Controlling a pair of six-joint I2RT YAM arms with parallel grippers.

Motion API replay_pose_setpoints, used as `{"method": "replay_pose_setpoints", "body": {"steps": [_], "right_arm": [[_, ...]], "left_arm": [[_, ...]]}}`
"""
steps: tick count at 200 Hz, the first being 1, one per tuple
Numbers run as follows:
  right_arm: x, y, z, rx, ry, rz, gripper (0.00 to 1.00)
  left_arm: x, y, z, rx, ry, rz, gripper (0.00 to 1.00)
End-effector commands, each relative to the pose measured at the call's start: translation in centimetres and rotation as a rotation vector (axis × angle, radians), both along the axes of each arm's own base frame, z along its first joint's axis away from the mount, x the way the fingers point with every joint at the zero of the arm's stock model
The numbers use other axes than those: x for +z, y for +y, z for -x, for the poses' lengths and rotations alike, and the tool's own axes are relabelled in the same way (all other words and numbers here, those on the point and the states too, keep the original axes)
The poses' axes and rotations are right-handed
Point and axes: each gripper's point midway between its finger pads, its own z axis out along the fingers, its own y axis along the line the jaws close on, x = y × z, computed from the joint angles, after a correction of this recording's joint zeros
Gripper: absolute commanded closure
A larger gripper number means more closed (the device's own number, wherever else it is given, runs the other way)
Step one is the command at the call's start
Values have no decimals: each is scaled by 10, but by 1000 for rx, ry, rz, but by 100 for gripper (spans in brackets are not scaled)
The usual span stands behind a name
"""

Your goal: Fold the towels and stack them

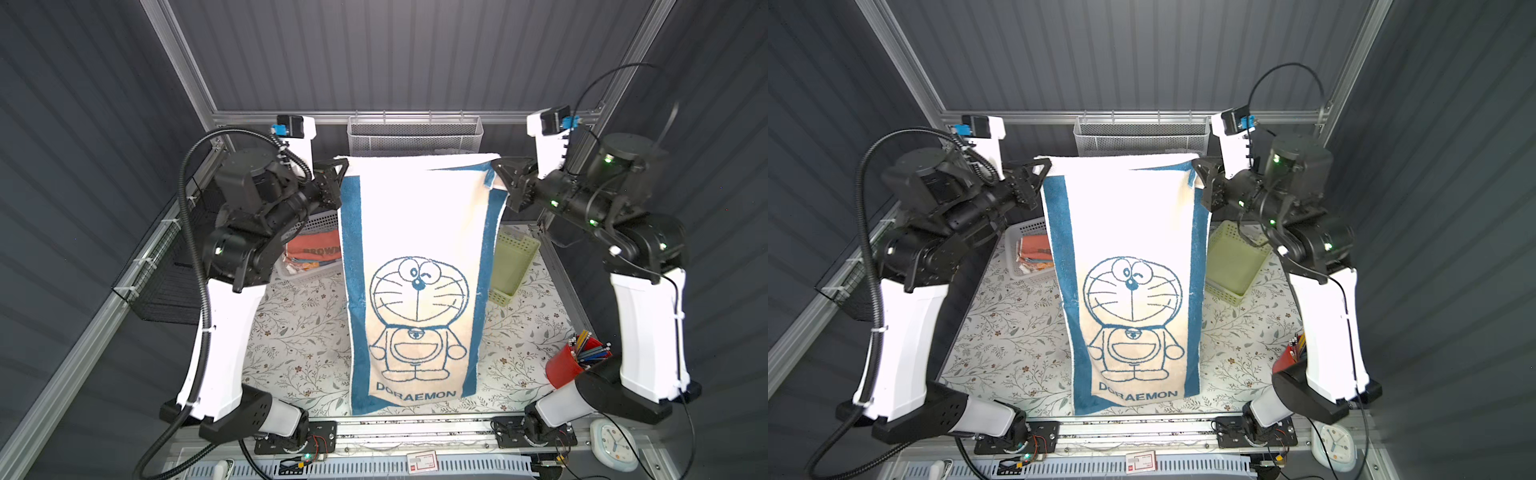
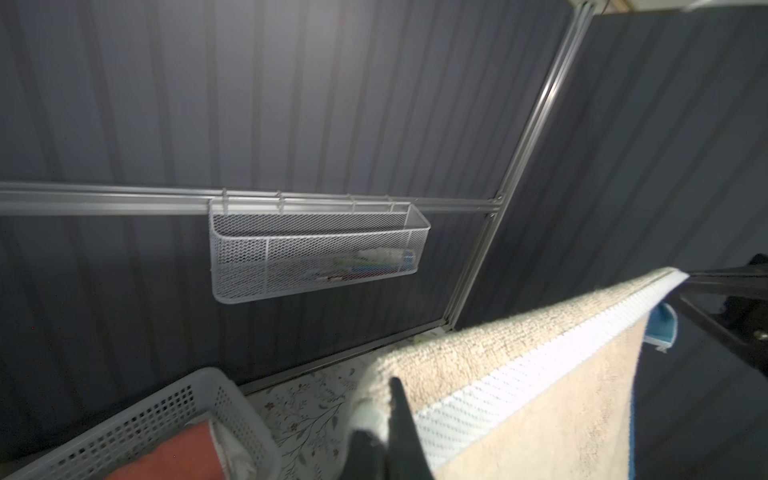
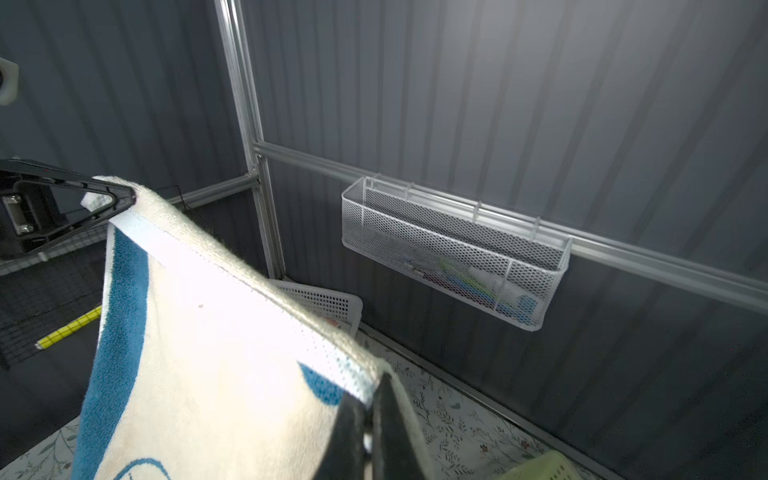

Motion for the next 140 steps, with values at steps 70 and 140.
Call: {"method": "replay_pose_setpoints", "body": {"steps": [70,140], "right_arm": [[-139,3,-112,-57,322,94,96],[-246,5,-44,-37,554,118,94]], "left_arm": [[-152,43,-132,84,283,16,100],[-237,35,-74,0,508,72,100]]}}
